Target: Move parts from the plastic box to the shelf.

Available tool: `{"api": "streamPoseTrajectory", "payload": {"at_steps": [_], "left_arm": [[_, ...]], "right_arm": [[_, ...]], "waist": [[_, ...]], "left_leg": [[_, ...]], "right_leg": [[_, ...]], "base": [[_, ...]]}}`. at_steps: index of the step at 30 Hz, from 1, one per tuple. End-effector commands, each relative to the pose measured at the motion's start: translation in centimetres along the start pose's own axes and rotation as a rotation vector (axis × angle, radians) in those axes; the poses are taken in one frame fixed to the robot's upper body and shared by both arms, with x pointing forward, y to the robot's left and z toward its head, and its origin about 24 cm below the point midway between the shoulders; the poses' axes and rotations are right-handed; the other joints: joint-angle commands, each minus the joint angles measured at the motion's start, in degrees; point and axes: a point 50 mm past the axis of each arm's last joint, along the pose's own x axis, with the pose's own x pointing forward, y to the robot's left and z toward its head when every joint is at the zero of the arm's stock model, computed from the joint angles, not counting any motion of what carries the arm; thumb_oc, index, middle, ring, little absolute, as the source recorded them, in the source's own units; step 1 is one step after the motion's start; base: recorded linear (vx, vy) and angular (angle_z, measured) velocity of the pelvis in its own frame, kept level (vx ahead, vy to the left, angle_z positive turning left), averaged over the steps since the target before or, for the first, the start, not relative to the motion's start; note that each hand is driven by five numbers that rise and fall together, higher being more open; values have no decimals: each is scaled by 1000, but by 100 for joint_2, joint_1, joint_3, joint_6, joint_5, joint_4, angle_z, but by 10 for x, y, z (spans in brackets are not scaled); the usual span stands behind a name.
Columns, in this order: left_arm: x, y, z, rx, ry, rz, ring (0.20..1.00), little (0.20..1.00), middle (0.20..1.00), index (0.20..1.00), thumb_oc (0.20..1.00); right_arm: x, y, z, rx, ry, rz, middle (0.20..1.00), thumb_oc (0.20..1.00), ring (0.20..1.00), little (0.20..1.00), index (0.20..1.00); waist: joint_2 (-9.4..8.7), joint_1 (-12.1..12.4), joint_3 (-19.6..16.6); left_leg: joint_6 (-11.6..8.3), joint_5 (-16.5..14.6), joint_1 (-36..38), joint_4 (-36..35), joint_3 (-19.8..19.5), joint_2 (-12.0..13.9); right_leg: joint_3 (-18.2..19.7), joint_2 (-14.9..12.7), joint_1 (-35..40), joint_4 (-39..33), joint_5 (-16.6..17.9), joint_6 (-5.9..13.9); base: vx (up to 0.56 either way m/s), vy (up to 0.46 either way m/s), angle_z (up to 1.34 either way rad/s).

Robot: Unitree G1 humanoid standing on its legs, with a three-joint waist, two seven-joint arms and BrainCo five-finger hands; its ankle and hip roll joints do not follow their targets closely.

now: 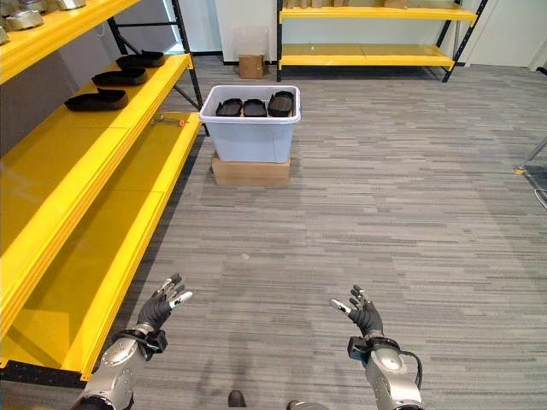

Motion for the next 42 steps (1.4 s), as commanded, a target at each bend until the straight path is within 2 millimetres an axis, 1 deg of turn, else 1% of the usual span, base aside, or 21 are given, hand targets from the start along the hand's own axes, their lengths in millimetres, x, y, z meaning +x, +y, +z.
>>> {"api": "streamPoseTrajectory", "payload": {"at_steps": [1,3,4,5,7,9,17,19,20,21,23,24,26,29,34,36,38,42], "left_arm": [[12,7,37,93,-140,12,1000,1000,1000,1000,1000],[15,4,30,67,-72,-5,1000,1000,1000,1000,1000],[15,4,29,58,-65,-3,1000,1000,1000,1000,1000],[16,4,16,11,7,47,1000,1000,1000,1000,1000],[17,5,12,31,6,69,1000,1000,1000,1000,1000],[18,1,13,-24,-22,46,1000,1000,1000,1000,1000],[18,-7,18,-44,-32,-4,1000,1000,1000,1000,1000],[19,-8,19,-109,-32,-14,1000,1000,1000,1000,1000],[18,-9,16,-188,-11,-20,1000,1000,1000,1000,1000],[18,-9,15,-174,-9,-14,1000,1000,1000,1000,1000],[18,-9,14,-56,-6,-32,1000,1000,1000,1000,1000],[18,-10,12,-38,8,-50,1000,1000,1000,1000,1000],[17,-11,12,-28,16,-63,1000,1000,1000,1000,1000],[18,-8,18,-33,-28,-14,1000,1000,1000,1000,1000],[17,-5,19,-42,-30,2,1000,1000,1000,1000,1000],[16,-4,13,-9,16,-14,1000,1000,1000,1000,1000],[15,0,9,3,41,10,1000,1000,1000,1000,1000],[15,0,6,-9,55,2,1000,1000,1000,1000,1000]], "right_arm": [[7,-7,36,50,-141,-28,1000,1000,1000,1000,1000],[9,-8,34,39,-116,-43,1000,1000,1000,1000,1000],[9,-8,34,39,-115,-44,1000,1000,1000,1000,1000],[11,-8,32,37,-95,-68,1000,1000,1000,1000,1000],[12,-5,31,43,-97,-63,1000,1000,1000,1000,1000],[12,0,35,39,-133,-41,1000,1000,1000,1000,1000],[10,3,41,52,-175,-15,1000,1000,1000,1000,1000],[10,3,41,43,-172,-5,1000,1000,1000,1000,1000],[9,3,40,55,-164,-4,1000,1000,1000,1000,1000],[9,3,39,58,-161,-8,1000,1000,1000,1000,1000],[10,2,37,69,-150,-27,1000,1000,1000,1000,1000],[10,0,38,72,-149,-34,1000,1000,1000,1000,1000],[10,-1,39,75,-155,-37,1000,1000,1000,1000,1000],[9,-3,39,84,-159,-43,1000,1000,1000,1000,1000],[9,-4,39,120,-157,-55,1000,1000,1000,1000,1000],[10,-2,38,123,-143,-41,1000,1000,1000,1000,1000],[11,2,37,143,-134,-37,1000,1000,1000,1000,1000],[11,7,35,146,-125,-20,1000,1000,1000,1000,1000]], "waist": [[-38,-49,-57],[-26,-54,-62],[-25,-53,-61],[-14,-63,-67],[-21,-78,-75],[-21,-89,-81],[-12,-94,-50],[-10,-95,-49],[-13,-93,-53],[-15,-93,-56],[-37,-88,-63],[-46,-90,-62],[-43,-89,-54],[-30,-100,-52],[-46,-63,-38],[-50,-35,-6],[-50,-39,10],[-55,-48,43]], "left_leg": [[-595,-630,180,36,12,643],[-595,-629,181,36,14,641],[-595,-629,182,36,14,642],[-597,-630,194,36,14,635],[-593,-644,205,36,21,628],[-583,-641,207,36,27,638],[-573,-647,225,36,29,622],[-567,-646,217,36,22,613],[-558,-652,211,36,16,600],[-556,-656,210,36,17,595],[-550,-660,204,36,8,579],[-543,-664,204,36,5,576],[-532,-664,197,36,-2,574],[-505,-678,189,36,-15,539],[-449,-710,188,36,-75,467],[-372,-752,195,36,-145,364],[-320,-778,198,36,-169,312],[-210,-835,222,36,-145,228]], "right_leg": [[75,-411,-221,162,103,587],[90,-407,-221,162,97,587],[91,-406,-220,162,97,586],[98,-406,-213,166,98,591],[106,-408,-216,171,98,594],[107,-405,-214,169,92,571],[110,-413,-193,165,104,581],[105,-416,-202,174,103,580],[105,-422,-206,181,98,585],[108,-423,-206,180,97,589],[114,-417,-221,201,101,591],[125,-412,-229,216,94,589],[127,-413,-235,230,83,584],[150,-423,-249,269,67,598],[168,-408,-272,411,7,590],[202,-407,-315,570,-43,598],[242,-420,-385,688,-58,623],[262,-470,-505,908,-29,685]], "base": [[0,0,0],[-4,4,-2],[0,0,0],[0,0,0],[4,1,-2],[12,12,-6],[7,16,-1],[11,46,0],[17,50,0],[24,49,0],[25,43,0],[26,54,0],[33,81,0],[46,103,0],[53,109,-1],[67,168,2],[46,125,0],[38,92,-4]]}}
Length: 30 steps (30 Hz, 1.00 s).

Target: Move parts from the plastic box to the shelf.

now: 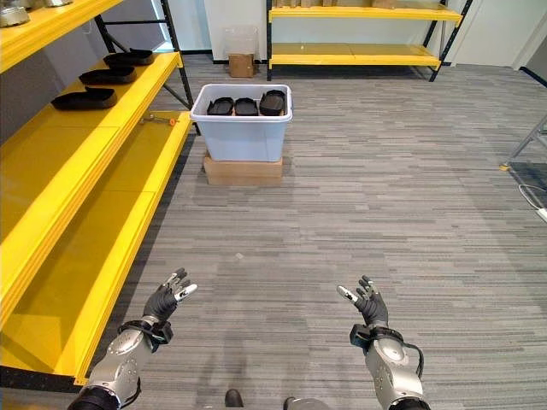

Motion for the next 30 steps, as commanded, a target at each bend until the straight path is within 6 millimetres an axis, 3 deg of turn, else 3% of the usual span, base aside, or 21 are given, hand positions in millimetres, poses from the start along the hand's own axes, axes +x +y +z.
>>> {"api": "streamPoseTrajectory", "payload": {"at_steps": [1,10,13,17,19,23,26,28,30], "left_arm": [[8,1,17,38,-64,-16,1000,1000,1000,1000,1000],[7,1,22,53,-76,-38,1000,1000,1000,1000,1000],[7,-1,14,92,-5,-86,1000,1000,1000,1000,1000],[-2,10,-2,76,49,-120,1000,1000,1000,1000,1000],[-9,9,-7,-33,70,-228,1000,1000,1000,1000,1000],[-14,10,-5,-20,51,-246,1000,1000,1000,1000,1000],[-14,5,-8,29,62,-295,1000,1000,1000,1000,1000],[-13,2,-8,26,58,-313,1000,1000,1000,1000,1000],[-14,2,-8,35,58,-314,1000,1000,1000,1000,1000]], "right_arm": [[6,15,24,52,-107,53,1000,1000,1000,1000,1000],[5,20,23,25,-111,92,1000,1000,1000,1000,1000],[7,15,25,25,-120,77,1000,1000,1000,1000,1000],[10,13,35,-14,-133,79,1000,1000,1000,1000,1000],[13,13,41,-23,-137,101,1000,1000,1000,1000,1000],[15,22,53,-21,-181,155,1000,1000,1000,1000,1000],[12,23,57,-33,-217,151,1000,1000,1000,1000,1000],[10,19,57,-43,-229,137,1000,1000,1000,1000,1000],[9,18,57,-51,-237,125,1000,1000,1000,1000,1000]], "waist": [[9,47,-89],[3,82,-33],[-10,101,-51],[18,104,19],[45,160,116],[59,246,281],[11,112,335],[-12,46,312],[-15,32,332]], "left_leg": [[-181,-750,159,66,-153,227],[-93,-797,179,66,-97,178],[-63,-815,187,66,-82,155],[64,-850,183,66,-88,34],[137,-855,183,66,-29,-30],[154,-868,200,66,165,-40],[93,-895,234,66,-12,-145],[74,-938,267,66,-74,-187],[60,-974,329,66,-86,-187]], "right_leg": [[130,-483,-534,922,-58,701],[128,-514,-654,1059,-4,783],[105,-485,-677,1164,-7,786],[133,-439,-921,1718,44,802],[-62,-448,-1183,2292,188,865],[-450,-487,-1585,2930,276,927],[-186,-222,-1638,2050,390,832],[-78,-282,-1660,1371,602,859],[-85,-395,-1819,1139,816,943]], "base": [[28,85,-7],[4,25,-9],[-12,75,0],[-12,172,-2],[-9,179,-22],[-20,89,-32],[94,-16,-31],[140,-47,15],[203,-111,35]]}}
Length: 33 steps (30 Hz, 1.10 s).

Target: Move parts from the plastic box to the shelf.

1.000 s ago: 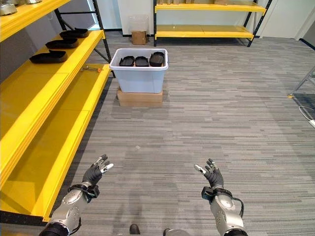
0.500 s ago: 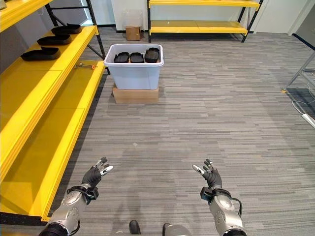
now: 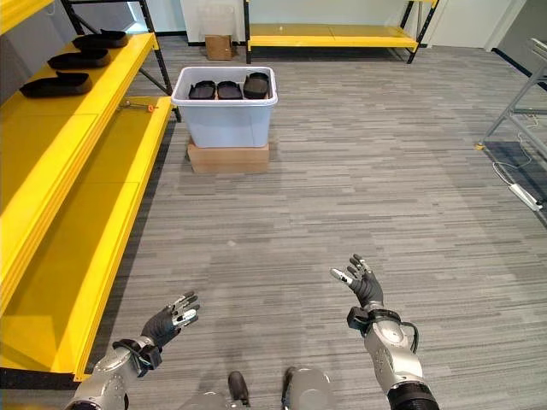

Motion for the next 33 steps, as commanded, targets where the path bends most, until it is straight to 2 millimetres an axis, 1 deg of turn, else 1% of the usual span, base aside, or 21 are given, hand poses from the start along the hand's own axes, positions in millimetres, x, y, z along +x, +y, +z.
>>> {"api": "streamPoseTrajectory", "payload": {"at_steps": [1,4,5,7,9,11,12,13,16,19,20,23,24,26,27,28,29,30,31,32,33], "left_arm": [[4,-8,16,122,-74,-67,1000,1000,1000,1000,1000],[5,-13,14,119,-97,-78,1000,1000,1000,1000,1000],[6,-15,14,125,-102,-88,1000,1000,1000,1000,1000],[10,-25,13,118,-112,-136,1000,1000,1000,1000,1000],[11,-32,12,114,-118,-164,1000,1000,1000,1000,1000],[14,-36,14,106,-125,-173,1000,1000,1000,1000,1000],[14,-36,15,106,-125,-174,1000,1000,1000,1000,1000],[15,-39,16,104,-129,-183,1000,1000,1000,1000,1000],[16,-40,18,92,-145,-183,1000,1000,1000,1000,1000],[16,-39,17,62,-151,-172,1000,1000,1000,1000,1000],[16,-40,16,11,-166,-167,1000,1000,1000,1000,1000],[18,-44,17,-43,-190,-172,1000,1000,1000,1000,1000],[19,-46,18,-53,-201,-166,1000,1000,1000,1000,1000],[23,-49,23,-66,-231,-147,1000,1000,1000,1000,1000],[24,-49,24,-67,-235,-144,1000,1000,1000,1000,1000],[25,-50,25,-70,-240,-140,1000,1000,1000,1000,1000],[26,-50,28,-68,-246,-140,1000,1000,1000,1000,1000],[28,-51,32,-64,-248,-136,1000,1000,1000,1000,1000],[28,-49,35,-57,-257,-119,1000,1000,1000,1000,1000],[28,-49,35,-58,-257,-117,1000,1000,1000,1000,1000],[27,-46,37,-67,-262,-98,1000,1000,1000,1000,1000]], "right_arm": [[1,0,19,-52,-127,-14,1000,1000,1000,1000,1000],[-1,-3,15,-37,-128,-58,1000,1000,1000,1000,1000],[-2,-4,13,-35,-127,-74,1000,1000,1000,1000,1000],[-8,-12,8,-20,-125,-156,1000,1000,1000,1000,1000],[-10,-17,5,-24,-121,-208,1000,1000,1000,1000,1000],[-8,-20,6,-40,-129,-229,1000,1000,1000,1000,1000],[-8,-20,6,-40,-130,-230,1000,1000,1000,1000,1000],[-7,-21,9,-48,-144,-236,1000,1000,1000,1000,1000],[-5,-23,17,-69,-176,-245,1000,1000,1000,1000,1000],[-6,-25,19,-99,-183,-238,1000,1000,1000,1000,1000],[-7,-27,21,-137,-188,-227,1000,1000,1000,1000,1000],[-8,-28,23,-162,-192,-207,1000,1000,1000,1000,1000],[-9,-28,23,-174,-194,-205,1000,1000,1000,1000,1000],[-10,-31,22,-175,-188,-203,1000,1000,1000,1000,1000],[-10,-31,22,-176,-188,-202,1000,1000,1000,1000,1000],[-11,-32,22,-182,-186,-200,1000,1000,1000,1000,1000],[-12,-33,21,-187,-185,-199,1000,1000,1000,1000,1000],[-13,-33,19,-193,-183,-200,1000,1000,1000,1000,1000],[-14,-34,18,-196,-180,-191,1000,1000,1000,1000,1000],[-14,-34,17,-196,-179,-190,1000,1000,1000,1000,1000],[-13,-32,17,-203,-177,-177,1000,1000,1000,1000,1000]], "waist": [[-21,-82,-89],[-36,-136,-44],[-47,-163,-50],[-73,-286,-128],[-108,-320,-177],[-85,-328,-190],[-83,-327,-189],[-74,-323,-193],[-85,-336,-223],[-115,-345,-264],[-157,-347,-316],[-182,-356,-382],[-187,-356,-406],[-229,-366,-454],[-223,-372,-461],[-252,-357,-465],[-299,-336,-445],[-353,-295,-399],[-393,-234,-296],[-394,-230,-288],[-405,-210,-253]], "left_leg": [[-247,-899,524,66,-560,-123],[-239,-1010,681,66,-662,-120],[-235,-1036,712,66,-671,-129],[-187,-1130,798,66,-826,-189],[-168,-1196,868,66,-771,-204],[-198,-1161,917,66,-741,-152],[-199,-1158,919,66,-738,-148],[-198,-1141,916,81,-716,-121],[-216,-1215,834,345,-658,-62],[-241,-1263,789,531,-636,-33],[-282,-1327,751,762,-603,16],[-341,-1394,723,995,-591,75],[-414,-1200,624,1223,-562,175],[-559,-884,431,2115,-379,332],[-587,-848,397,2221,-365,360],[-673,-571,131,2771,-334,448],[-694,-454,-173,3274,-312,507],[-677,-383,-538,3662,-335,551],[-553,-548,-991,3793,-311,549],[-544,-561,-1003,3784,-305,549],[-495,-617,-1048,3538,-180,551]], "right_leg": [[6,-211,-409,-778,1320,334],[160,-274,-563,-829,1475,390],[204,-240,-475,-906,1407,374],[545,-140,-328,-1046,1392,346],[570,-62,-202,-1056,1323,300],[558,90,-163,-894,1085,151],[555,101,-155,-885,1062,138],[537,169,-97,-844,931,54],[559,320,48,-781,694,-112],[577,363,170,-825,625,-180],[590,380,310,-906,587,-251],[591,393,385,-951,529,-316],[583,417,445,-989,495,-376],[487,435,572,-1084,402,-513],[470,448,582,-1092,386,-535],[448,460,661,-1166,372,-605],[408,443,736,-1209,361,-660],[419,432,837,-1258,360,-690],[447,421,982,-1289,341,-685],[449,420,991,-1288,339,-682],[449,415,1048,-1279,302,-659]], "base": [[370,-191,31],[298,-137,17],[296,-141,20],[413,-195,46],[374,-172,103],[290,-137,49],[272,-133,-3],[259,-130,-7],[340,-180,-3],[282,-167,-2],[347,-228,1],[248,-188,3],[235,-243,7],[189,-234,13],[126,-192,9],[98,-188,2],[119,-234,5],[144,-195,15],[114,-118,15],[136,-47,12],[107,17,-4]]}}
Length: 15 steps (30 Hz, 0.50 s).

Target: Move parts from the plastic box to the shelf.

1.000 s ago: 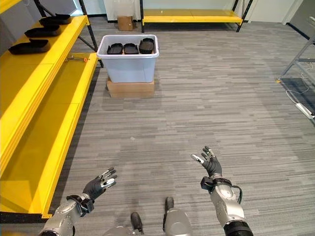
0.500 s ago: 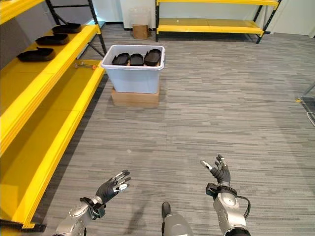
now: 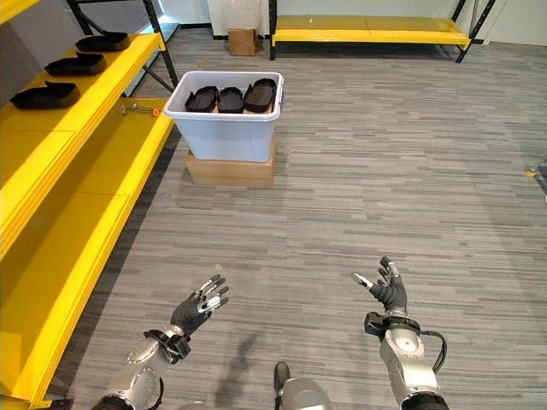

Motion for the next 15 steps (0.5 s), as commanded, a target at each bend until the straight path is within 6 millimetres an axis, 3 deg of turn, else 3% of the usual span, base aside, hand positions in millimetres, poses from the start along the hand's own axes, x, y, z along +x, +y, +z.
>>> {"api": "streamPoseTrajectory", "payload": {"at_steps": [1,2,3,4,8,10,15], "left_arm": [[1,3,20,17,-89,22,1000,1000,1000,1000,1000],[-1,6,20,11,-94,40,1000,1000,1000,1000,1000],[-5,12,19,6,-100,72,1000,1000,1000,1000,1000],[-6,13,18,4,-100,78,1000,1000,1000,1000,1000],[-13,24,16,-9,-112,128,1000,1000,1000,1000,1000],[-19,30,10,-27,-122,167,1000,1000,1000,1000,1000],[-26,38,8,-1,-137,234,1000,1000,1000,1000,1000]], "right_arm": [[1,-5,15,-29,-109,23,1000,1000,1000,1000,1000],[2,-3,15,-32,-108,36,1000,1000,1000,1000,1000],[1,0,16,-41,-107,52,1000,1000,1000,1000,1000],[1,0,16,-42,-106,54,1000,1000,1000,1000,1000],[-1,0,12,-62,-89,87,1000,1000,1000,1000,1000],[-3,0,8,-76,-73,118,1000,1000,1000,1000,1000],[-2,5,9,-108,-70,190,1000,1000,1000,1000,1000]], "waist": [[-63,-29,-129],[-44,-32,-122],[8,-22,-110],[14,-19,-106],[140,135,-64],[166,185,-26],[223,206,94]], "left_leg": [[683,-343,405,-1177,786,-517],[666,-279,463,-1579,869,-494],[579,-42,554,-2488,865,-436],[565,-4,571,-2609,855,-432],[226,737,472,-4249,500,-145],[132,700,-3,-4364,367,125],[115,670,-121,-4364,378,223]], "right_leg": [[129,-9,167,40,-48,662],[107,-1,210,40,-83,682],[84,18,327,-3,-144,729],[79,17,349,-12,-151,736],[144,61,704,-167,-297,799],[150,45,780,-15,-467,783],[221,35,896,509,-880,756]], "base": [[167,48,-16],[237,133,-30],[223,127,-22],[242,143,-15],[272,132,-5],[343,176,-13],[343,240,-27]]}}
